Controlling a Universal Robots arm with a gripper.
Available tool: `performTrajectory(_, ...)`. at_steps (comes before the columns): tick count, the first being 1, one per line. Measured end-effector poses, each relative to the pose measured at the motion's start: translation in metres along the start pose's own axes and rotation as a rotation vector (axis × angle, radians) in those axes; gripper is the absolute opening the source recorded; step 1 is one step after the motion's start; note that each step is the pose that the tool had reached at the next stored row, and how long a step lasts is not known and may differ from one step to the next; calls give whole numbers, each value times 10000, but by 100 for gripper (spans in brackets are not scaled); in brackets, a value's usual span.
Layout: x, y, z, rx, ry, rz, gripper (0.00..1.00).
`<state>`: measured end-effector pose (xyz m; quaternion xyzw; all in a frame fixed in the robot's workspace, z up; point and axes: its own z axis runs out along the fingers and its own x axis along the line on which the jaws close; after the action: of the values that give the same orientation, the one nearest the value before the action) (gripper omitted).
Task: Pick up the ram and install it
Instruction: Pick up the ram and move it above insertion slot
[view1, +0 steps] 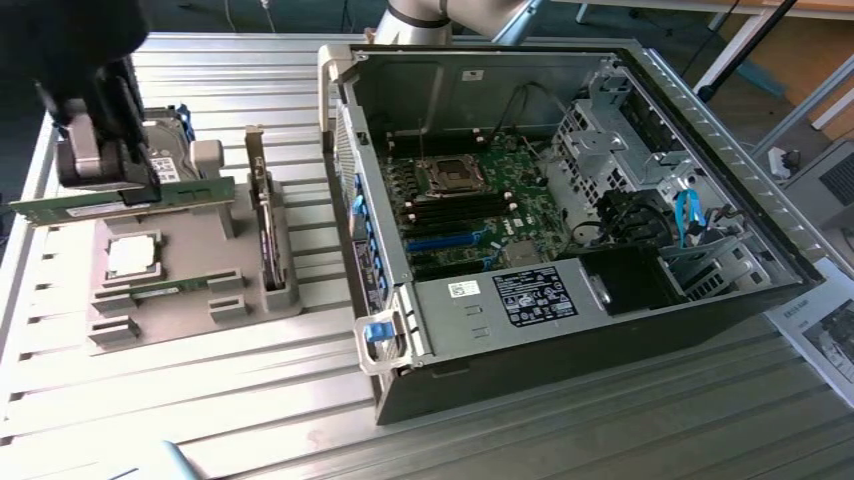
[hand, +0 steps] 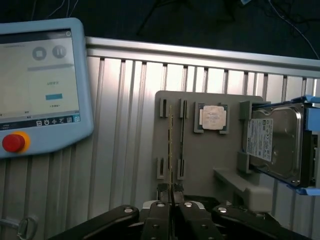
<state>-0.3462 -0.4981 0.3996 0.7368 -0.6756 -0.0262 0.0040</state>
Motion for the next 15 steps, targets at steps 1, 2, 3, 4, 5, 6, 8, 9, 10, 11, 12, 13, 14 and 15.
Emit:
performTrajectory(1, 4, -42, -2, -1, 1, 0, 13)
performTrajectory(2, 10, -114, -4, 0, 0, -1, 13)
performTrajectory(3, 18, -201, -8, -1, 1, -1, 13)
performTrajectory(4, 25, -292, -11, 0, 0, 0, 13)
performTrajectory(5, 31, -355, -13, 0, 0, -1, 13)
performTrajectory(6, 36, -413, -15, -1, 1, -2, 13)
performTrajectory(8, 44, -504, -19, -1, 1, 0, 13)
performTrajectory(9, 49, -566, -20, 0, 0, -1, 13)
performTrajectory(10, 53, -607, -22, 0, 0, -1, 13)
performTrajectory(11, 57, -655, -24, -1, 1, -1, 13)
performTrajectory(12, 63, -726, -26, 0, 0, -1, 13)
performTrajectory(13, 68, -782, -28, -1, 0, 0, 13)
performTrajectory(14, 73, -845, -30, 0, 1, -1, 13)
performTrajectory(15, 81, -938, -33, -1, 1, -2, 13)
